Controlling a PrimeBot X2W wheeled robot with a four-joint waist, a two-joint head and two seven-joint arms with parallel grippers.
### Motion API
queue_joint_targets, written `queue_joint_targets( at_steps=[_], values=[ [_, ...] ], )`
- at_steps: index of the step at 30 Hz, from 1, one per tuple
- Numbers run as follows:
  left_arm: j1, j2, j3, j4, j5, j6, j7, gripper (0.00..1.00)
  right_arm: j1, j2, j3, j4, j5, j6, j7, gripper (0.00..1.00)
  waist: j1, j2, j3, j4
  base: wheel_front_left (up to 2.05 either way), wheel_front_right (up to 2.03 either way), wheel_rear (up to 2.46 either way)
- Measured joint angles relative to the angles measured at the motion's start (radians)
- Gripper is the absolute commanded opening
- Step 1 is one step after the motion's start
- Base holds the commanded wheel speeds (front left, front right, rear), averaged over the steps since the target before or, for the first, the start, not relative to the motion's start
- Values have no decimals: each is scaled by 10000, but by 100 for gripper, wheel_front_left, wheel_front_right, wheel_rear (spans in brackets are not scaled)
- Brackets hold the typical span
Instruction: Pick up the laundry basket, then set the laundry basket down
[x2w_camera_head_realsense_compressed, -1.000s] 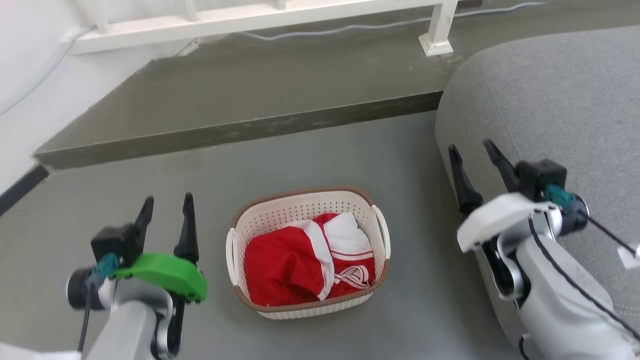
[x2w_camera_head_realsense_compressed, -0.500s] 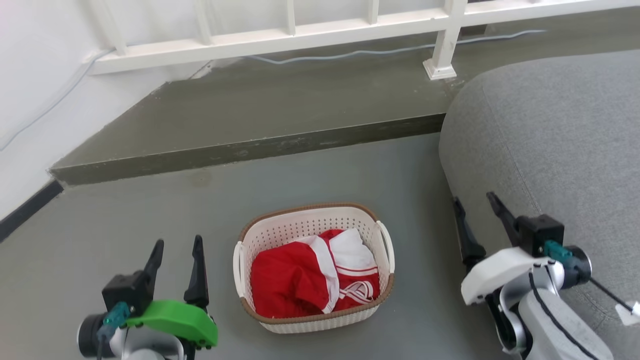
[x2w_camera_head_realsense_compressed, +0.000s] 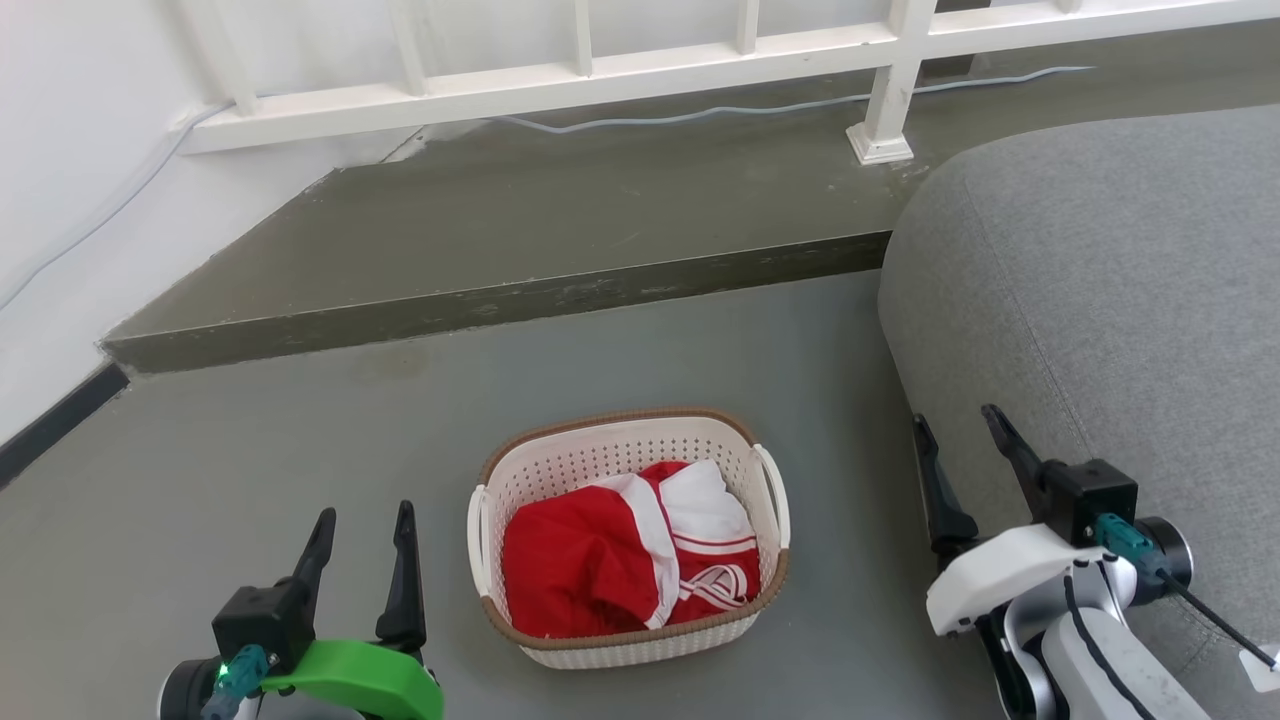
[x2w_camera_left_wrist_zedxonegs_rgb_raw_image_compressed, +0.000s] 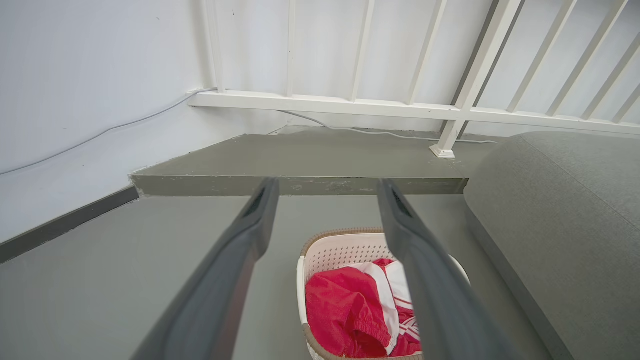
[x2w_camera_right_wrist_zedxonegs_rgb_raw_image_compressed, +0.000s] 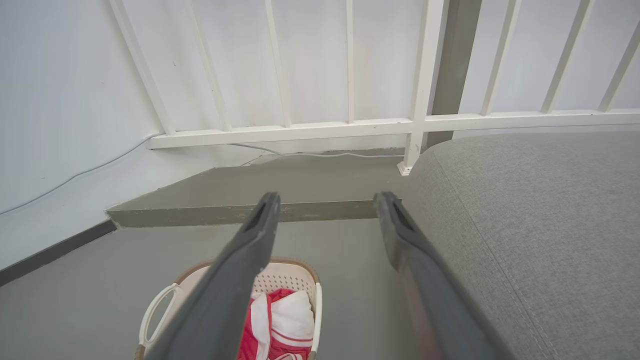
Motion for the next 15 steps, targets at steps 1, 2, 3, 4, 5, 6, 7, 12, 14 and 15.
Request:
queue_joint_targets(
  at_steps=[1, 2, 3, 4, 5, 6, 7, 12, 14, 15],
  values=[
    [30, 0, 4, -44, 33, 0, 0, 100, 49, 21, -25, -33, -38, 0, 0, 100, 0, 0, 3, 3, 0, 0, 0],
    [52, 0, 8, -90, 36, 2, 0, 100, 83, 40, -46, -56, -77, 0, 0, 100, 0, 0, 8, 6, 0, 0, 0],
    [77, -2, 17, -140, 36, 17, 0, 100, 109, 54, -63, -88, -96, 0, 0, 100, 0, 0, 13, 9, 0, 0, 0],
    [90, -4, 35, -173, 36, 44, 0, 100, 130, 59, -81, -113, -134, 0, 0, 100, 0, 0, 18, 11, 0, 0, 0],
    [99, -2, 65, -203, 38, 46, 0, 100, 163, 63, -92, -150, -153, 0, 0, 100, 0, 0, 23, 12, 0, 0, 0],
    [103, -2, 92, -240, 48, 50, 0, 100, 205, 65, -102, -180, -182, 0, 0, 100, 0, 0, 28, 14, 0, 0, 0],
    [111, -4, 115, -282, 58, 50, 0, 100, 247, 67, -111, -199, -238, 0, 0, 100, 0, 0, 32, 15, 0, 0, 0],
    [244, -10, 142, -451, 125, 50, 0, 100, 344, 134, -174, -295, -336, 0, 0, 100, 0, 0, 35, 20, 0, 0, 0],
    [268, -10, 151, -477, 128, 52, 0, 100, 434, 161, -196, -328, -380, 0, 0, 100, 0, 0, 33, 23, 0, 0, 0],
    [286, -12, 153, -489, 140, 52, 0, 100, 477, 178, -201, -337, -414, 0, 0, 100, 0, 0, 32, 25, 0, 0, 0]
  ],
)
